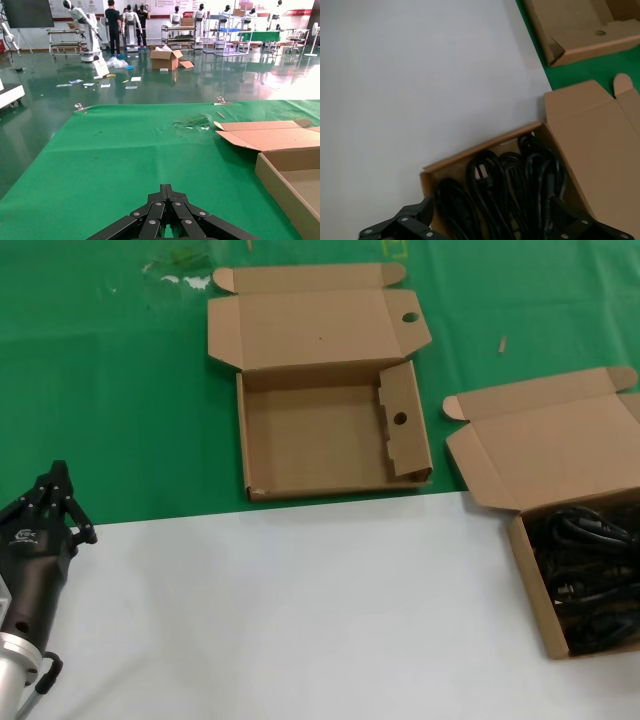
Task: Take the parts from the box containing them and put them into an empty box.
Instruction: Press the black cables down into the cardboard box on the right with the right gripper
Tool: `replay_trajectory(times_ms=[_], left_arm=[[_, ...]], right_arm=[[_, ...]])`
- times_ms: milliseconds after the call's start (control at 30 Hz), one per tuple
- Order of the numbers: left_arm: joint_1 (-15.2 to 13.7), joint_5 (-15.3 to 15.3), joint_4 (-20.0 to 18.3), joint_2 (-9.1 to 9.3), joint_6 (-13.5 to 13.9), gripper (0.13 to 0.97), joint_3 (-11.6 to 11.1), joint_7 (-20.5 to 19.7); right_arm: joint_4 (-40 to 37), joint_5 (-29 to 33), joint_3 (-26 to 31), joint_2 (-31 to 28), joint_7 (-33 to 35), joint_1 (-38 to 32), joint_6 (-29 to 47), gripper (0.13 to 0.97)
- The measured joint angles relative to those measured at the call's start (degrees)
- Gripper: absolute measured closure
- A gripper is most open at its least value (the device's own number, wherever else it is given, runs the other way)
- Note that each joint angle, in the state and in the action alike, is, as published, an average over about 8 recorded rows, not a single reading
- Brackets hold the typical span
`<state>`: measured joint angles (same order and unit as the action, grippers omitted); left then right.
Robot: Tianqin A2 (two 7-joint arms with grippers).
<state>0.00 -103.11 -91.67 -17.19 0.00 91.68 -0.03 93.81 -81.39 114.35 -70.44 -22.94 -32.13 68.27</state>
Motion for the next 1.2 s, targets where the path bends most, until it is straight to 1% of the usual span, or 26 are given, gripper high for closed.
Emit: replay_trajectory(times_ms=[133,267,533,567,833,867,1133,1200], left_arm=[[0.0,0.0,0.0,0.0,0.0,0.957,0.0,0.0],[0.0,0.0,0.0,0.0,0.0,0.957,0.0,0.0],[0.0,0.0,0.0,0.0,0.0,0.957,0.0,0.0],[0.0,0.0,0.0,0.0,0.0,0.957,0.0,0.0],[0.0,0.0,0.0,0.0,0.0,0.957,0.0,0.0],[0.0,0.0,0.0,0.0,0.0,0.957,0.0,0.0],[0.0,0.0,0.0,0.0,0.0,0.957,0.0,0.0],[0.0,0.0,0.0,0.0,0.0,0.957,0.0,0.0]], right_arm=[[-1.87,1.64,-0.58,1.71,0.76,-0.93,1.19,0.331],[-3.83,3.13,-0.85,3.36,1.72,-1.73,1.88,0.331],[-7.69,5.47,-1.02,6.31,3.92,-2.9,2.3,0.527],[-8.16,5.71,-1.01,6.67,4.21,-3.07,2.31,0.527],[-12.1,7.66,-0.78,9.61,6.82,-5.02,2.17,0.733],[-12.55,7.89,-0.73,9.93,7.12,-5.26,2.14,0.733],[-14.91,9.1,-0.57,11.61,8.67,-6.85,2.32,0.871],[-15.02,9.11,-0.68,11.67,8.73,-6.99,2.5,0.88]])
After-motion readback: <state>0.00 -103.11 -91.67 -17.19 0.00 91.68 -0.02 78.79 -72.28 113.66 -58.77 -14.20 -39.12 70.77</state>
